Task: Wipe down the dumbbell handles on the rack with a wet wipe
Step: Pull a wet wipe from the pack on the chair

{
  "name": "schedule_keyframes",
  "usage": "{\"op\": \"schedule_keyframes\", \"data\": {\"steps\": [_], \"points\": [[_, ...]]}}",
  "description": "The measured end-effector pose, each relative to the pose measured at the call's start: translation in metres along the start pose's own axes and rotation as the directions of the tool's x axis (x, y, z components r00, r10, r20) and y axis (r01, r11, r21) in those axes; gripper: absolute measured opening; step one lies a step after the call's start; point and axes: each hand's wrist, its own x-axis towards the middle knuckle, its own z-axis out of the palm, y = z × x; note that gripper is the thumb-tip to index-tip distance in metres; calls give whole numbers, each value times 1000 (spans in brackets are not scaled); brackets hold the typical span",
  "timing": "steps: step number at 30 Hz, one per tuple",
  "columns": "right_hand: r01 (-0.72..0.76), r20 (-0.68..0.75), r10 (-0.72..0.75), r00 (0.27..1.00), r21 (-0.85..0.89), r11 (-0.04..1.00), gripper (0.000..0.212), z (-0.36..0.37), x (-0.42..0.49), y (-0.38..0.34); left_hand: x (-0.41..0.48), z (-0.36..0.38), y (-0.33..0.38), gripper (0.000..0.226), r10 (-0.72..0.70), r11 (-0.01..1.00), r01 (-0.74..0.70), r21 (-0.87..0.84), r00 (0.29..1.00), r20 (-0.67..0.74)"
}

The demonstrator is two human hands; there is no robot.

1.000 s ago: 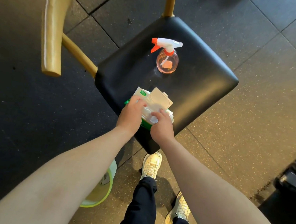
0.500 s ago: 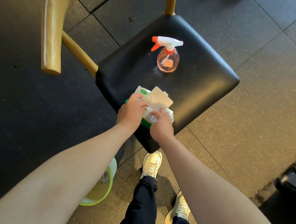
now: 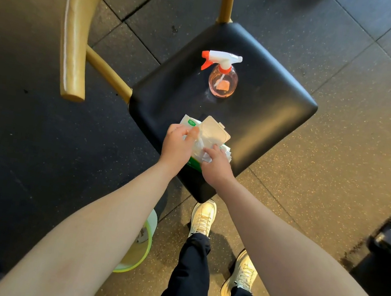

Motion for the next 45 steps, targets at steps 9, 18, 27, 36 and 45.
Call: {"op": "schedule_keyframes", "data": {"steps": [9,18,27,36,45], "points": [[36,-149,23,989,382,923,34,-6,-5,-10,-18,-2,20,29,-17,956,83,-280,972,233],[38,-447,304,841,610,792,20,-17,-14,0,-25,3,-11,38,-41,981,62,-183,992,117],[-273,-405,334,851,203,940,33,-27,-15,25,-23,21,-31,38,183,899,-253,357,959,218],[42,-99,-41,994,0,999,63,-26,-14,5,-17,27,-27,34,127,879,-249,407,945,302],[-39,-16,38,999,-71,997,67,-1,-17,8,-24,5,-37,33,194,941,-208,268,978,76]]}}
